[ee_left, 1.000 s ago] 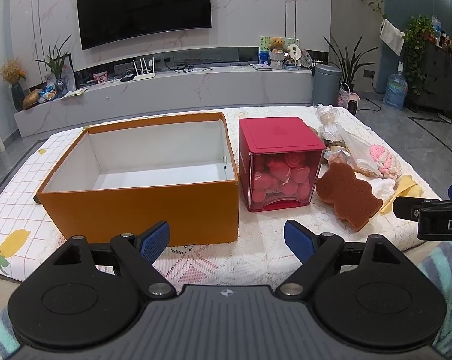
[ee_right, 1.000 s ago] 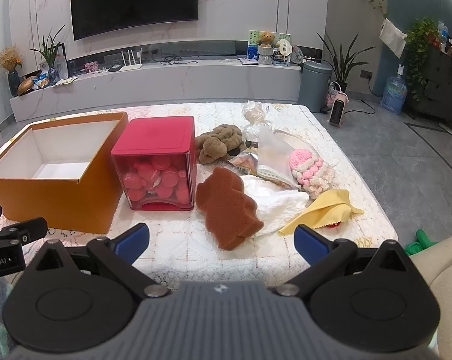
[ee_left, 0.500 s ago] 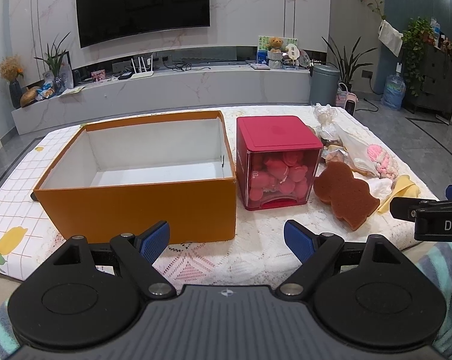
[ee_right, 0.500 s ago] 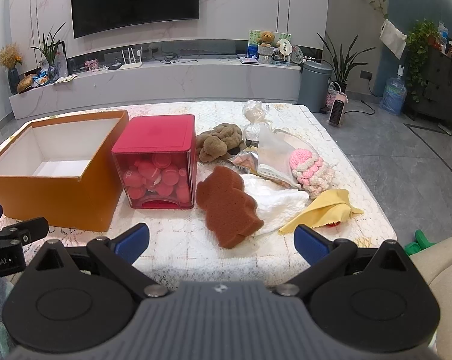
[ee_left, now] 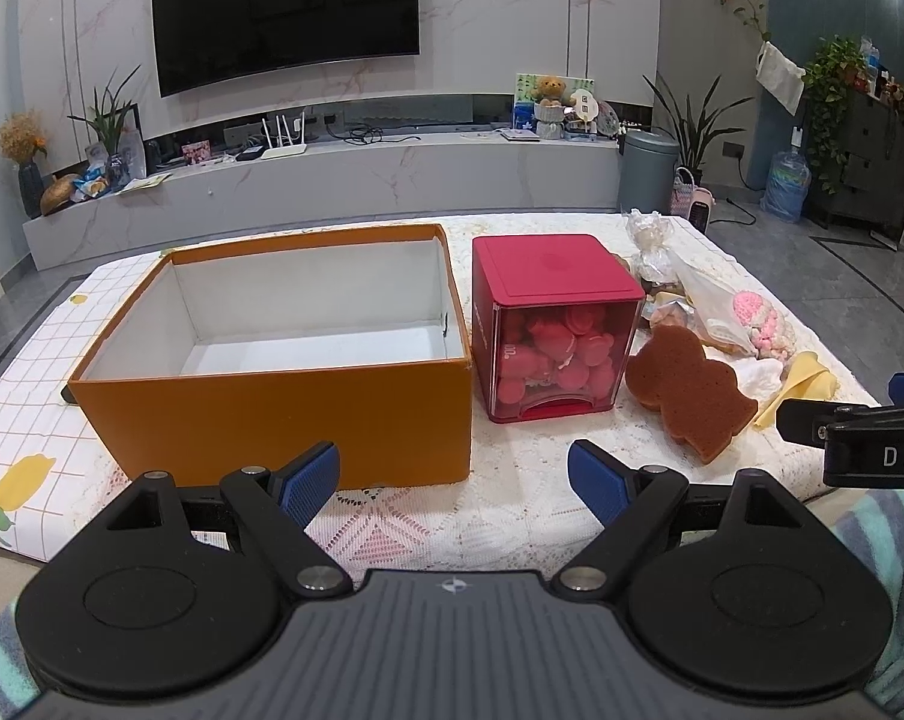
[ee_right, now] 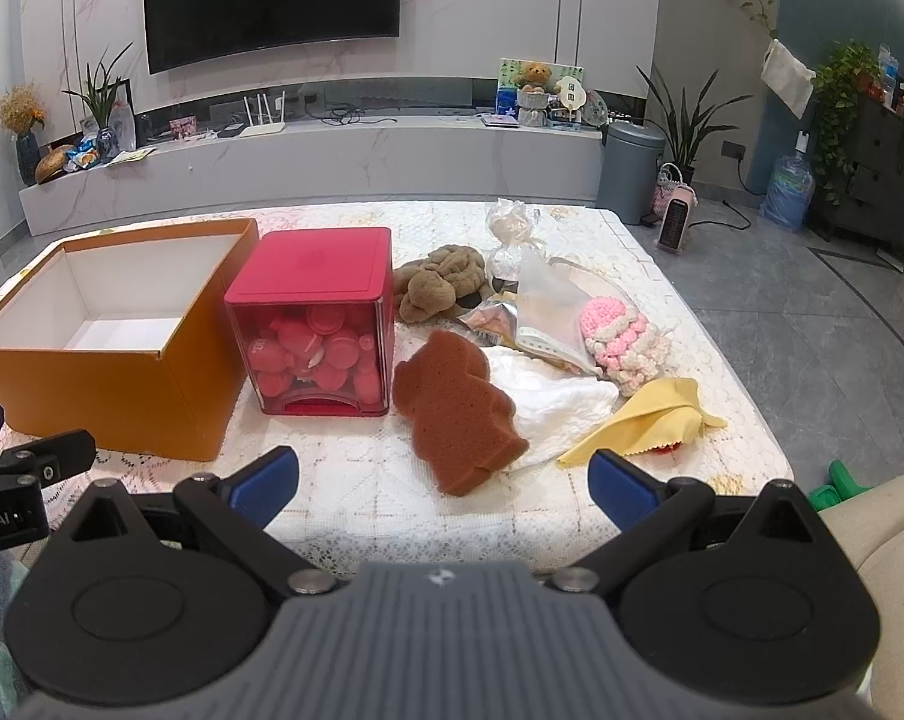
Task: Organize soft objects
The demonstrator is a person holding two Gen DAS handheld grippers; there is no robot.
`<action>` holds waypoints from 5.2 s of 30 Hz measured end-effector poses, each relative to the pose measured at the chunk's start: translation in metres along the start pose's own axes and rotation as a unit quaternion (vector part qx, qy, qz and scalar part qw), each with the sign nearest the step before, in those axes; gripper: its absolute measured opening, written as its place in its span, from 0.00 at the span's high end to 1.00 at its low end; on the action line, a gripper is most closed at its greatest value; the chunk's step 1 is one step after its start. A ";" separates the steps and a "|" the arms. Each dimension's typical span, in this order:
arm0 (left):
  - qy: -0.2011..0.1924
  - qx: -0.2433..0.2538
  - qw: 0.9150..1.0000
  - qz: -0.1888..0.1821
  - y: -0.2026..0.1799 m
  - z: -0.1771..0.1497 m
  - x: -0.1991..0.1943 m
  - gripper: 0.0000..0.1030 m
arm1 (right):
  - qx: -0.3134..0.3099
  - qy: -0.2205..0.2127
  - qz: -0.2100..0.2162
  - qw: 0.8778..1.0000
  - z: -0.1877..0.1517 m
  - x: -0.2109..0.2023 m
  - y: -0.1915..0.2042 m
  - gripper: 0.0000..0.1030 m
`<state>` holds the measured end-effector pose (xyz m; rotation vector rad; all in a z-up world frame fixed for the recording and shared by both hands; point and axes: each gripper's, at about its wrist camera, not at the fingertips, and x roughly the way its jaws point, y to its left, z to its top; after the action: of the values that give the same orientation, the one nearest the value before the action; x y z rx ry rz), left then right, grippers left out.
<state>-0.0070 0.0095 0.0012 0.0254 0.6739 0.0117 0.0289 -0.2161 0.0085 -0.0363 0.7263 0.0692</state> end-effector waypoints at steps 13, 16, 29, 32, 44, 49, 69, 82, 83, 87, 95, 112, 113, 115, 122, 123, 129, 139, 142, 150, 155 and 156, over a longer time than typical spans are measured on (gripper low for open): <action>0.002 0.000 1.000 0.000 0.000 -0.001 0.002 0.02 | -0.001 0.004 -0.001 1.000 0.000 0.001 0.001 0.02; 0.003 0.000 1.000 0.000 0.000 -0.002 0.003 0.02 | -0.002 0.005 0.000 1.000 0.000 0.001 0.001 0.02; 0.015 0.006 1.000 -0.011 -0.006 -0.003 0.015 0.04 | 0.011 0.020 0.016 1.000 -0.006 0.017 -0.004 0.02; 0.018 0.016 1.000 -0.008 -0.015 -0.002 0.021 0.15 | 0.014 0.020 0.016 1.000 -0.009 0.023 -0.011 0.03; 0.043 0.043 0.991 -0.121 -0.072 0.018 0.058 0.28 | 0.041 0.026 -0.010 0.999 0.001 0.046 -0.073 0.21; 0.035 0.061 0.987 -0.148 -0.105 0.023 0.078 0.21 | 0.088 0.049 -0.001 0.995 0.001 0.068 -0.104 0.36; 0.047 0.146 0.985 -0.082 -0.199 0.008 0.158 0.13 | 0.160 0.088 0.028 0.983 0.008 0.124 -0.139 0.48; -0.001 0.154 0.986 -0.057 -0.180 0.002 0.126 0.22 | 0.129 0.056 0.065 0.988 0.021 0.144 -0.128 0.48; -0.002 0.148 0.987 -0.055 -0.175 0.002 0.122 0.22 | 0.131 0.059 0.066 0.987 0.022 0.147 -0.129 0.48; 0.011 0.113 0.992 -0.056 -0.159 0.004 0.116 0.27 | 0.121 0.073 0.087 0.986 0.022 0.154 -0.123 0.48; 0.015 0.086 0.995 -0.045 -0.141 0.002 0.106 0.36 | 0.098 0.091 0.138 0.981 0.021 0.165 -0.108 0.58; 0.034 0.154 0.986 -0.044 -0.156 0.011 0.139 0.42 | 0.078 0.077 0.206 0.972 0.023 0.164 -0.089 0.79; 0.035 0.155 0.986 -0.043 -0.155 0.012 0.141 0.44 | 0.081 0.076 0.199 0.974 0.023 0.164 -0.090 0.78; 0.035 0.158 0.986 -0.039 -0.154 0.011 0.143 0.56 | 0.090 0.071 0.176 0.978 0.024 0.166 -0.094 0.70; 0.042 0.124 0.990 -0.051 -0.136 0.016 0.137 0.66 | 0.058 0.067 0.083 0.993 0.032 0.177 -0.085 0.31; 0.041 0.121 0.990 -0.053 -0.135 0.017 0.135 0.66 | 0.041 0.068 0.079 0.994 0.034 0.179 -0.080 0.27; 0.044 0.114 0.991 -0.060 -0.130 0.018 0.135 0.66 | -0.039 0.077 0.062 0.994 0.038 0.201 -0.059 0.18; 0.051 0.107 0.991 -0.065 -0.133 0.018 0.143 0.67 | -0.017 0.141 0.059 0.988 0.030 0.231 -0.065 0.22; 0.051 0.107 0.991 -0.063 -0.134 0.017 0.142 0.67 | -0.021 0.136 0.042 0.990 0.029 0.229 -0.066 0.39; 0.038 0.115 0.991 -0.056 -0.138 0.018 0.134 0.67 | 0.012 0.113 0.038 0.993 0.030 0.216 -0.080 0.93; 0.028 0.113 0.992 -0.056 -0.135 0.022 0.119 0.67 | 0.017 0.092 0.062 0.994 0.031 0.199 -0.081 0.94; 0.026 0.111 0.992 -0.057 -0.132 0.024 0.115 0.67 | 0.020 0.091 0.069 0.993 0.031 0.196 -0.082 0.94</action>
<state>0.0982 -0.1210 -0.0560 0.2017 0.7259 -0.1736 0.2024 -0.2861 -0.0979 0.0468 0.9116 0.1853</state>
